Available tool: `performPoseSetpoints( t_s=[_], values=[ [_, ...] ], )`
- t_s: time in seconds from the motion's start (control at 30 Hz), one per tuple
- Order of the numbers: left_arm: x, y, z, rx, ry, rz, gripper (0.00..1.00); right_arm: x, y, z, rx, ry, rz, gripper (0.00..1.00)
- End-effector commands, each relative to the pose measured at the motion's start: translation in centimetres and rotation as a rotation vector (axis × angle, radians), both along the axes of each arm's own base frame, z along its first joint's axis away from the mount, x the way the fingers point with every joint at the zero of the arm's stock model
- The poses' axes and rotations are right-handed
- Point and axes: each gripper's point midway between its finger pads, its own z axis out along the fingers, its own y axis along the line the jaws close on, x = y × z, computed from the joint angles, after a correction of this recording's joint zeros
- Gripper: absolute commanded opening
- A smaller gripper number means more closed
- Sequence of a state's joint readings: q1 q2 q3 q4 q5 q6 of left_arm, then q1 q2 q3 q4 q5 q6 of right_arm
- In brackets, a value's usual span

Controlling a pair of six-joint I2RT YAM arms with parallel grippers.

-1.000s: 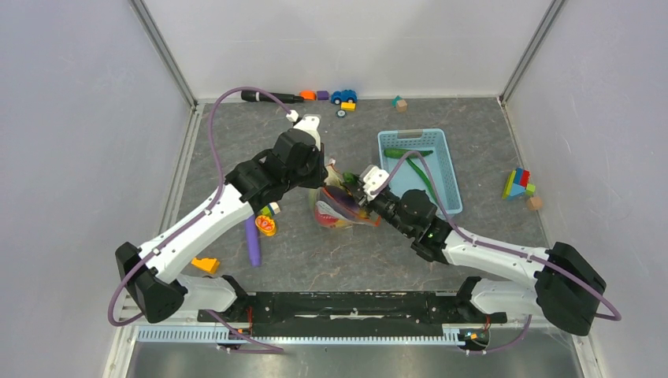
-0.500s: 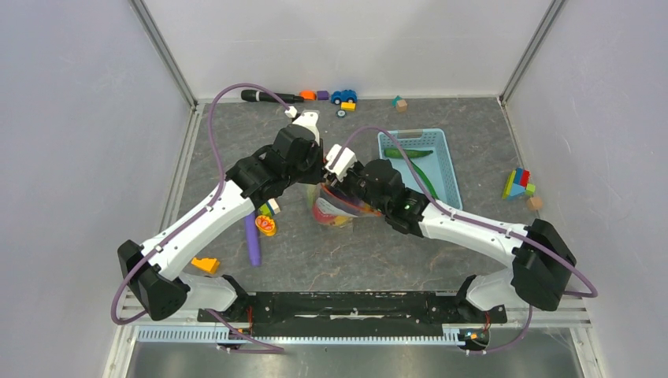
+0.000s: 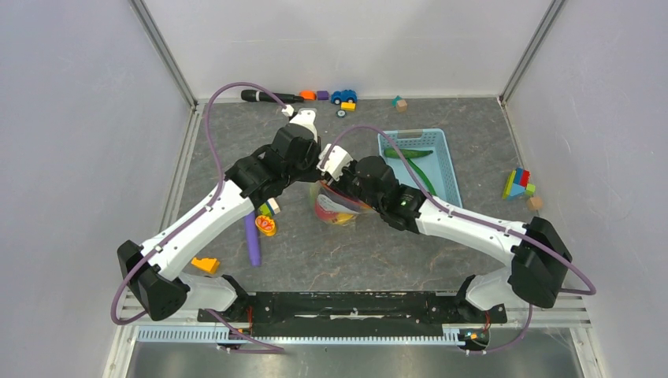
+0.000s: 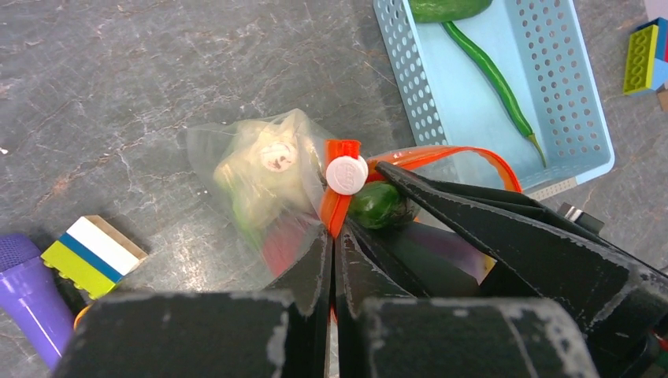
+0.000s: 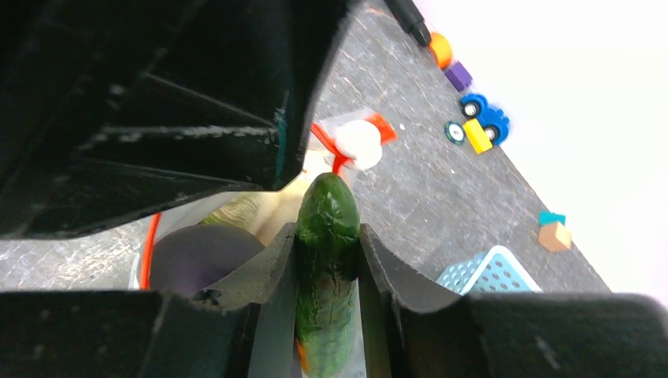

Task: Place the food in the zip-top bag and seal the zipper
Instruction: Place the fake vegetable in the zipper food storage bag.

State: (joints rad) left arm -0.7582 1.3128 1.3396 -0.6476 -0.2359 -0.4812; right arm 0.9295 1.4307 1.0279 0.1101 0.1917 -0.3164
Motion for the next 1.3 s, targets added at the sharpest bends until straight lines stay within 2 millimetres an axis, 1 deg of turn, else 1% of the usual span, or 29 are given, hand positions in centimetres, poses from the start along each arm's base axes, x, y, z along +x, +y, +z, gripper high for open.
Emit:
performPoseSetpoints(
  t_s=[0.0, 0.03, 0.07, 0.2, 0.23, 0.3, 0.37, 0.47, 0.53, 0.6, 0.73, 0.8, 0.87, 0.9, 1.0, 1.1, 1.17, 1.23, 1.27],
  values=[
    [0.7, -1.3, 8.1, -0.197, -0.210, -0.011, 0.02, 1.1, -4.5, -5.7, -0.237, 0.089, -0.199, 0.02],
    [0.6, -1.4, 8.0, -0.200, -0.208, -0.022, 0.02, 1.5, -4.4, -5.4, -0.225, 0.086, -0.220, 0.05],
    [0.5, -1.7, 8.0, -0.209, -0.209, -0.036, 0.02, 1.7, -4.2, -5.1, -0.207, 0.091, -0.231, 0.05],
    [0.3, -2.1, 7.8, -0.227, -0.211, -0.058, 0.02, 1.8, -2.5, -5.3, -0.179, 0.132, -0.196, 0.05],
    [0.3, -2.1, 7.7, -0.231, -0.212, -0.056, 0.02, 1.5, -1.9, -5.6, -0.180, 0.145, -0.164, 0.04],
    [0.7, -2.1, 7.7, -0.231, -0.220, -0.040, 0.02, 0.6, -0.8, -6.2, -0.186, 0.160, -0.064, 0.00],
    [1.2, -1.8, 7.4, -0.214, -0.215, -0.013, 0.02, 0.1, -0.8, -6.1, -0.149, 0.148, -0.050, 0.00],
    [1.6, -1.4, 6.9, -0.195, -0.205, 0.024, 0.02, -0.1, -2.0, -4.2, -0.087, 0.078, -0.075, 0.00],
    [1.7, -1.0, 6.8, -0.189, -0.205, 0.048, 0.02, -0.6, -2.4, -3.1, -0.070, 0.034, -0.044, 0.04],
    [1.8, -0.8, 6.8, -0.188, -0.206, 0.060, 0.02, -1.7, -2.1, -2.7, -0.070, 0.014, 0.037, 0.07],
    [2.0, -0.6, 7.0, -0.183, -0.208, 0.075, 0.02, -3.3, -1.6, -2.8, -0.090, 0.019, 0.148, 0.15],
    [1.9, -0.8, 7.2, -0.188, -0.204, 0.060, 0.02, -3.6, -1.5, -3.3, -0.111, 0.029, 0.171, 0.16],
    [1.4, -1.4, 7.5, -0.202, -0.202, 0.020, 0.02, -3.4, -1.1, -3.6, -0.134, 0.051, 0.175, 0.15],
    [1.1, -1.8, 7.8, -0.214, -0.203, -0.010, 0.02, -3.3, -1.1, -4.2, -0.157, 0.074, 0.170, 0.15],
    [0.2, -2.8, 8.4, -0.251, -0.212, -0.092, 0.02, -1.9, -0.9, -4.9, -0.176, 0.106, 0.096, 0.14],
    [-0.3, -3.3, 8.5, -0.260, -0.212, -0.134, 0.02, -0.6, -0.5, -4.7, -0.166, 0.117, 0.030, 0.14],
    [-0.2, -3.2, 8.3, -0.254, -0.210, -0.131, 0.02, -0.2, -0.5, -4.6, -0.156, 0.122, -0.001, 0.20],
    [-0.3, -3.1, 8.3, -0.254, -0.210, -0.127, 0.02, 0.4, -1.1, -4.6, -0.150, 0.123, -0.061, 0.24],
    [-0.3, -3.0, 8.2, -0.256, -0.208, -0.125, 0.02, 0.7, -1.5, -4.7, -0.149, 0.125, -0.096, 0.27]
  ],
)
